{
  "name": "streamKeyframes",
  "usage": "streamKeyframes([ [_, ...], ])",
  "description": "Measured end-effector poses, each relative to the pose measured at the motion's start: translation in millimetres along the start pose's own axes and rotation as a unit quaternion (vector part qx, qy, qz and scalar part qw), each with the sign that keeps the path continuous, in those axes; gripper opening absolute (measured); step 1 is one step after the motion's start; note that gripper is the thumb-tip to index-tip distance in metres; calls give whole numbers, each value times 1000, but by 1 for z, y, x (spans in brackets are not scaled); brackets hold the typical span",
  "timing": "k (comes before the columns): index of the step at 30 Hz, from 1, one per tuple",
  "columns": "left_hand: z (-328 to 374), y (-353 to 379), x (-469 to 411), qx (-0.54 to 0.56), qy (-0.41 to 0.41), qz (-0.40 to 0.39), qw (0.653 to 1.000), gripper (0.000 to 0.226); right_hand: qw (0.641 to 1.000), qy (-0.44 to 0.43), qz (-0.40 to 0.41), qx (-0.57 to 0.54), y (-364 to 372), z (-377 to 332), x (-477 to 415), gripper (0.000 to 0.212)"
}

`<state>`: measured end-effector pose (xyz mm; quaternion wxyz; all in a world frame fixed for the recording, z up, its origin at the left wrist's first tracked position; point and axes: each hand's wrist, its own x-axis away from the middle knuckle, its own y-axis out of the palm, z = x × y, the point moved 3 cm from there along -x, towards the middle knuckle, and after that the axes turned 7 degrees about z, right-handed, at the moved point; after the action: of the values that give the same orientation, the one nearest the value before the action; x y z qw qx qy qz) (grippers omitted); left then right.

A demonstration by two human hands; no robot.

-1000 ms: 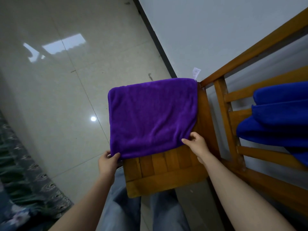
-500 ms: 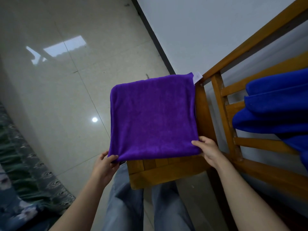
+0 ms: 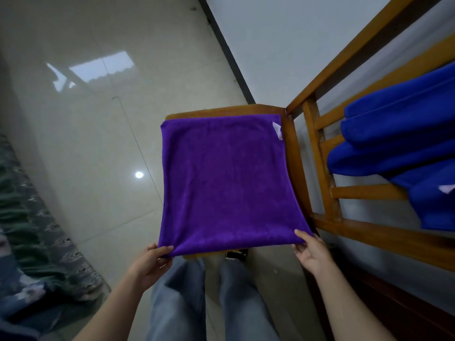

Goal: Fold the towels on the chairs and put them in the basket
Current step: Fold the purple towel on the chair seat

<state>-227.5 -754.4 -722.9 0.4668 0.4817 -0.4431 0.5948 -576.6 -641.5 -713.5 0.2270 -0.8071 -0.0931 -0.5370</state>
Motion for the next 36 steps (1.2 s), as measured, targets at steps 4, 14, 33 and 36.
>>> streamKeyframes([
  [4, -38, -7, 10, 57, 8, 28, 998, 30, 996, -51, 79, 7, -20, 12, 9, 36],
  [14, -9, -2, 58, -40, 261, 143, 954, 24, 928, -295, 14, 228, 12, -36, 45, 17],
  [33, 176, 88, 23, -2, 273, 0, 962, 36, 973, -227, 3, 48, 145, -136, 23, 39],
  [36, 175, 98, 10, -7, 291, -23, 956, 60, 950, -294, -14, 101, 153, -134, 12, 54],
])
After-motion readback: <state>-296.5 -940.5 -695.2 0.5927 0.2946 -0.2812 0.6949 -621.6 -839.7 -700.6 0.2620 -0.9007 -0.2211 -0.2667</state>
